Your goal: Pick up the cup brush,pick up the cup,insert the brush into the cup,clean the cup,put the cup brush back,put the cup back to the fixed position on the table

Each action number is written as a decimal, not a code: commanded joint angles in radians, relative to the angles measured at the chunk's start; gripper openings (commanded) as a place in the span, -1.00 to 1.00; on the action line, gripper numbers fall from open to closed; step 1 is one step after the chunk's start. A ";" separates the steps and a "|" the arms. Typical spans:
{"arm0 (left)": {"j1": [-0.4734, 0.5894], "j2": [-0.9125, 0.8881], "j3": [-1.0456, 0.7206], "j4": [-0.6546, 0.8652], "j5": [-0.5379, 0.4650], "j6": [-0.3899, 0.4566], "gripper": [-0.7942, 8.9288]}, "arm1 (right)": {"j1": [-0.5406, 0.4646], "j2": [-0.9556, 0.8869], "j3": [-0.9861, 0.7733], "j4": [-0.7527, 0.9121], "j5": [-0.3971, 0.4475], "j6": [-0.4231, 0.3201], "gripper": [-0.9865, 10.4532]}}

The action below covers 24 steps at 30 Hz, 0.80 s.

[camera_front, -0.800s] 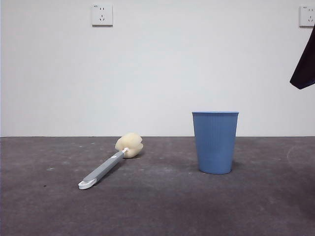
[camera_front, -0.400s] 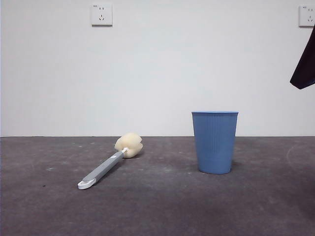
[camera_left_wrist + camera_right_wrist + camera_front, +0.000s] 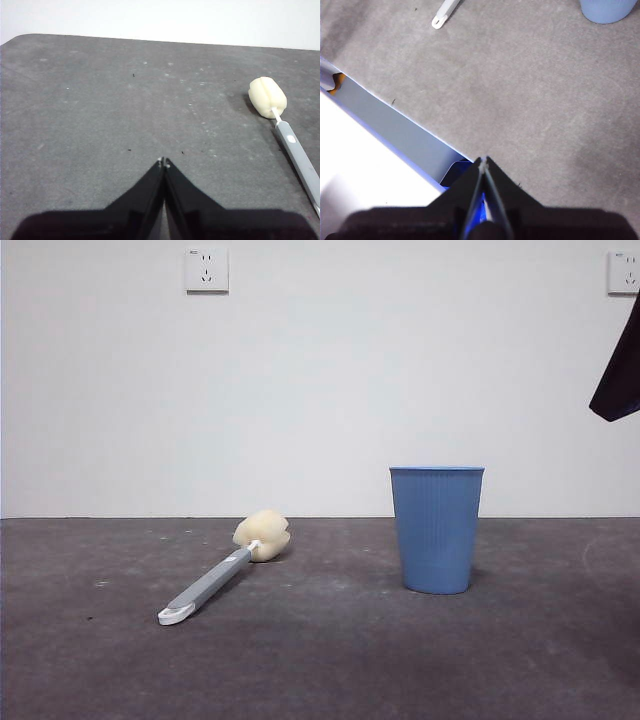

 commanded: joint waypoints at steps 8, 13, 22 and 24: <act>0.003 -0.003 -0.015 0.005 0.000 -0.006 -0.84 | -0.066 -0.029 0.002 0.111 0.136 -0.112 -0.83; 0.003 -0.003 -0.015 0.005 0.000 -0.006 -0.84 | -0.270 -0.114 -0.027 0.287 0.123 -0.141 -0.83; 0.003 -0.003 -0.015 0.005 -0.002 -0.006 -0.84 | -0.650 -0.359 -0.198 0.418 0.123 -0.171 -0.83; 0.003 -0.003 -0.015 0.005 -0.002 -0.006 -0.84 | -0.689 -0.423 -0.267 0.484 0.124 -0.170 -0.83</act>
